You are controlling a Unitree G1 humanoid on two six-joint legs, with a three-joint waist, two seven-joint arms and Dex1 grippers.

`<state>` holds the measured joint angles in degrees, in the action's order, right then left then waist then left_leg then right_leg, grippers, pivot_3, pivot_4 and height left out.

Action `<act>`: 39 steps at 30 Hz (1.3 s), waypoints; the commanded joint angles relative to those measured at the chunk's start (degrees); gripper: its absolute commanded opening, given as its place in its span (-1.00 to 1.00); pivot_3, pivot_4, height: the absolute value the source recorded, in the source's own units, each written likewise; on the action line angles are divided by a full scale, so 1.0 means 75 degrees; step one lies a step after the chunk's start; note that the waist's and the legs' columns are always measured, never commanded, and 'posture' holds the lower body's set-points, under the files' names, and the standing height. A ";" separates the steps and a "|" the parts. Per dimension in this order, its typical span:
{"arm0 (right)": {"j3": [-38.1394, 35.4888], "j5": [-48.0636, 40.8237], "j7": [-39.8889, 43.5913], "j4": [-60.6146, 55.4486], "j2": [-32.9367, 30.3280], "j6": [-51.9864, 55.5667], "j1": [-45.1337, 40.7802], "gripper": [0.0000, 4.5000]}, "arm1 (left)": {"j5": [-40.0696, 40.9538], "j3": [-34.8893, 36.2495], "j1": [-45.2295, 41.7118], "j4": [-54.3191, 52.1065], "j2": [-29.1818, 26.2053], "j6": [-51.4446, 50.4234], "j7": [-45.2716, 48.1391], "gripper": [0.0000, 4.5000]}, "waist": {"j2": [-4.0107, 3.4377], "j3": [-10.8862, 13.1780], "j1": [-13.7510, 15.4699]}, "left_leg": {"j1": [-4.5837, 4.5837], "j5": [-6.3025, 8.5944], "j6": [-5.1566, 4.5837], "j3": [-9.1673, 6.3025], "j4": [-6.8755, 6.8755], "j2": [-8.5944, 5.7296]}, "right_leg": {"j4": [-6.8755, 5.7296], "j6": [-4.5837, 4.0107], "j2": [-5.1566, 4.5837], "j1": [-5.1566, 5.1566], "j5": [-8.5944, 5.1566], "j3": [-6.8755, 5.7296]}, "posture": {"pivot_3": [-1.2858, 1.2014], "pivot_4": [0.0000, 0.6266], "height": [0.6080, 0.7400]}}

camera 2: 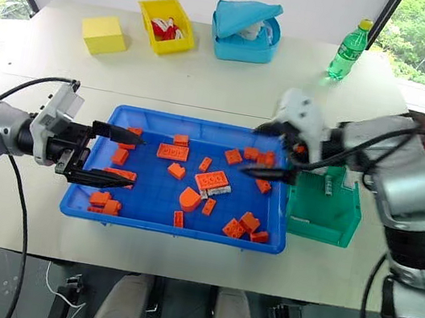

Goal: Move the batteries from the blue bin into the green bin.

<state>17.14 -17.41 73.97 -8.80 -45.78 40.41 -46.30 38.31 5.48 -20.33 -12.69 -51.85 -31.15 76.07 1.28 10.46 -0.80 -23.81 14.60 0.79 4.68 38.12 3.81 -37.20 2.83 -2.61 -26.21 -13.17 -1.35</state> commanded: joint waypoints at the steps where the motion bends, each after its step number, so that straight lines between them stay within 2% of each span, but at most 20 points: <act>1: 0.0919 0.0855 0.0444 0.1138 0.0474 -0.1383 -0.0524 0.99 | 0.0219 0.0391 0.0075 -0.0434 -0.0151 -0.0110 -0.0156 1.00 | 0.0000 0.0000 0.0005 | 0.0000 0.0000 0.0000 0.0000 0.0003 -0.0001 | -0.0001 0.0001 -0.0001 0.0001 0.0000 0.0000 | 0.03 -0.52 0.93; 5: 0.1553 0.1453 0.0660 0.2576 0.1325 -0.2273 -0.1019 0.99 | 0.0303 0.0673 0.0294 -0.0650 -0.0243 -0.0225 -0.0368 1.00 | 0.0000 0.0000 0.0002 | -0.0005 -0.0001 0.0000 0.0001 0.0005 -0.0001 | -0.0003 0.0001 -0.0002 -0.0003 0.0001 -0.0003 | 0.03 -0.52 0.93; 9: 0.1767 0.1843 0.0845 0.3676 0.1952 -0.2923 -0.1306 0.99 | 0.0449 0.0998 0.0624 -0.0978 -0.0309 -0.0376 -0.0578 1.00 | -0.0001 0.0001 -0.0012 | -0.0005 -0.0001 0.0000 -0.0002 0.0003 0.0002 | -0.0007 0.0001 0.0001 -0.0005 0.0001 -0.0007 | 0.03 -0.52 0.93; 17: 0.1731 0.2177 0.1299 0.4443 0.2419 -0.3477 -0.1388 0.99 | 0.0628 0.1401 0.1040 -0.1292 -0.0394 -0.0516 -0.0905 1.00 | -0.0001 0.0000 0.0010 | -0.0005 -0.0001 0.0001 -0.0002 0.0004 0.0002 | -0.0007 0.0001 -0.0004 0.0000 0.0002 -0.0011 | 0.03 -0.52 0.93; 20: 0.1673 0.2193 0.1412 0.4443 0.2451 -0.3490 -0.1329 0.66 | 0.0649 0.1443 0.1079 -0.1307 -0.0396 -0.0518 -0.0971 1.00 | -0.0001 0.0001 0.0002 | -0.0004 -0.0001 0.0001 -0.0002 0.0004 0.0002 | -0.0008 0.0001 -0.0003 -0.0001 0.0002 -0.0012 | 0.03 -0.52 0.93; 25: 0.1418 0.1963 0.1598 0.4161 0.2460 -0.3100 -0.1387 -0.45 | 0.0625 0.1378 0.1072 -0.1275 -0.0365 -0.0481 -0.1008 1.00 | -0.0002 0.0000 -0.0010 | -0.0003 -0.0001 0.0001 -0.0003 0.0004 0.0002 | -0.0010 0.0001 -0.0002 -0.0002 0.0002 -0.0013 | 0.03 -0.52 0.93; 27: 0.1221 0.1813 0.1621 0.4020 0.2528 -0.2760 -0.1490 -0.73 | 0.0585 0.1307 0.0989 -0.1186 -0.0355 -0.0446 -0.0991 1.00 | 0.0001 -0.0001 -0.0007 | 0.0003 -0.0001 0.0001 -0.0003 0.0003 0.0003 | -0.0011 0.0001 -0.0002 0.0004 0.0002 -0.0013 | 0.03 -0.52 0.93; 32: 0.0932 0.1591 0.1378 0.3814 0.2864 -0.2079 -0.1744 -0.73 | 0.0555 0.1149 0.0697 -0.1010 -0.0303 -0.0421 -0.0970 1.00 | 0.0000 -0.0001 -0.0006 | 0.0002 -0.0001 0.0001 -0.0002 0.0004 0.0003 | -0.0018 0.0000 -0.0002 0.0000 0.0002 -0.0013 | 0.03 -0.52 0.93; 39: 0.0973 0.1777 0.0739 0.3509 0.3130 -0.1868 -0.1757 -0.73 | 0.0485 0.1038 0.0585 -0.0805 -0.0357 -0.0353 -0.0813 1.00 | 0.0000 -0.0001 0.0001 | 0.0001 -0.0002 0.0002 -0.0002 0.0004 0.0002 | -0.0019 0.0000 -0.0003 0.0000 0.0002 -0.0013 | 0.03 -0.52 0.93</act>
<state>25.64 -3.96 80.86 20.72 -23.33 25.89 -58.55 41.82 12.44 -15.53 -18.50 -53.84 -34.66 69.25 1.28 10.45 -0.79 -23.81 14.59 0.80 4.67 38.14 3.83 -37.33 2.83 -2.63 -26.21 -13.16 -1.45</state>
